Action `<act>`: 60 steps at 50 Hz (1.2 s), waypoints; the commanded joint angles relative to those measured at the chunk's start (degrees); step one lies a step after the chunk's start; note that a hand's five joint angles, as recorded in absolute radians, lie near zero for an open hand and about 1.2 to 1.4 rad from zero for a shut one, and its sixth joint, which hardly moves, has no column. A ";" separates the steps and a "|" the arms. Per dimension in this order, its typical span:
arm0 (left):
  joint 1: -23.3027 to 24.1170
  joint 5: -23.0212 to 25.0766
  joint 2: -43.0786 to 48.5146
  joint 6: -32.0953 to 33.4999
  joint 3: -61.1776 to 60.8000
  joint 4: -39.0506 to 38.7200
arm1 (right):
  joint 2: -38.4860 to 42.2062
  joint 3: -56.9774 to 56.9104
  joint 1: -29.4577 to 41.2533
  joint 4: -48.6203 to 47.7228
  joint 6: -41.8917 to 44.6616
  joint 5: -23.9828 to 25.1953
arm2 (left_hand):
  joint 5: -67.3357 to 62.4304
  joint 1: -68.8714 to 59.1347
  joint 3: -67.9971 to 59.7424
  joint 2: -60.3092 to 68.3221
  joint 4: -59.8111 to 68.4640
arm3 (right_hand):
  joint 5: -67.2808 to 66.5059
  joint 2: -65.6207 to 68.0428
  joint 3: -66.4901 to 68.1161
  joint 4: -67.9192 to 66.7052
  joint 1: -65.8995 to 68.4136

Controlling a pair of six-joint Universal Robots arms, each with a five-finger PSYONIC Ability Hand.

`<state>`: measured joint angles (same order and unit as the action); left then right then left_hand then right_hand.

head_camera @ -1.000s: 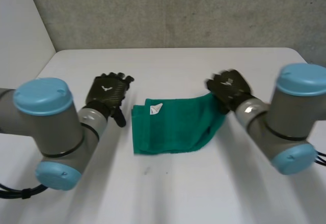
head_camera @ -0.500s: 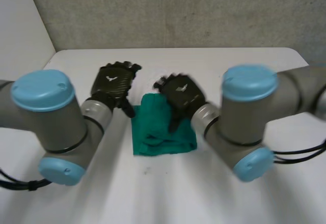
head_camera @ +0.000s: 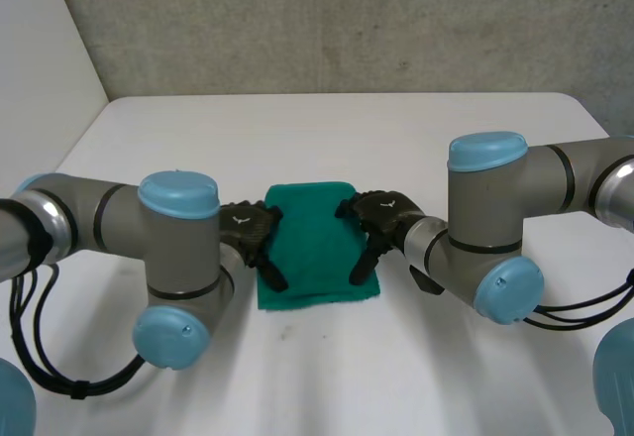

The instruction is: Fold the towel.

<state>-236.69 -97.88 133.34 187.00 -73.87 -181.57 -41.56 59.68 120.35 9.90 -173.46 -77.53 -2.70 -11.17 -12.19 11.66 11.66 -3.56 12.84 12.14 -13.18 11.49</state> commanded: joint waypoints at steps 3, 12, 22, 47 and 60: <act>1.23 -0.12 -4.49 4.25 -1.37 0.87 | -7.37 1.57 0.67 -0.58 1.46 -2.52 | 0.63 -0.90 0.12 0.41 0.40 | 3.56 -2.84 -2.14 3.18 -1.49; 0.35 0.14 -18.98 1.53 -0.23 0.61 | -23.29 7.90 -2.84 -12.09 2.24 -19.31 | 1.64 0.11 1.13 -0.60 -0.61 | 3.56 -2.84 -2.14 3.18 -1.49; -10.90 4.00 -31.47 -3.48 1.88 6.13 | -32.27 8.70 -11.18 -10.36 6.98 -22.76 | 1.81 0.28 1.30 -0.77 -0.78 | 3.56 -2.84 -2.14 3.18 -1.49; -14.77 10.08 -36.66 -6.38 0.13 12.38 | -34.03 9.40 -11.55 -6.48 7.69 -16.43 | 2.65 1.13 2.14 -1.61 -1.62 | 3.56 -2.84 -2.14 3.18 -1.49; -14.07 10.08 -37.98 -6.12 -2.86 7.03 | -34.47 10.54 -11.55 -6.39 7.25 -9.57 | 2.65 1.12 2.14 -1.61 -1.62 | 3.56 -2.84 -2.14 3.18 -1.49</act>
<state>-251.10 -87.85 96.44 180.69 -75.27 -171.80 -75.90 69.87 108.80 3.37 -166.02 -89.39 -2.54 -10.99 -12.19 11.60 11.64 -3.05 12.84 12.14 -13.18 11.49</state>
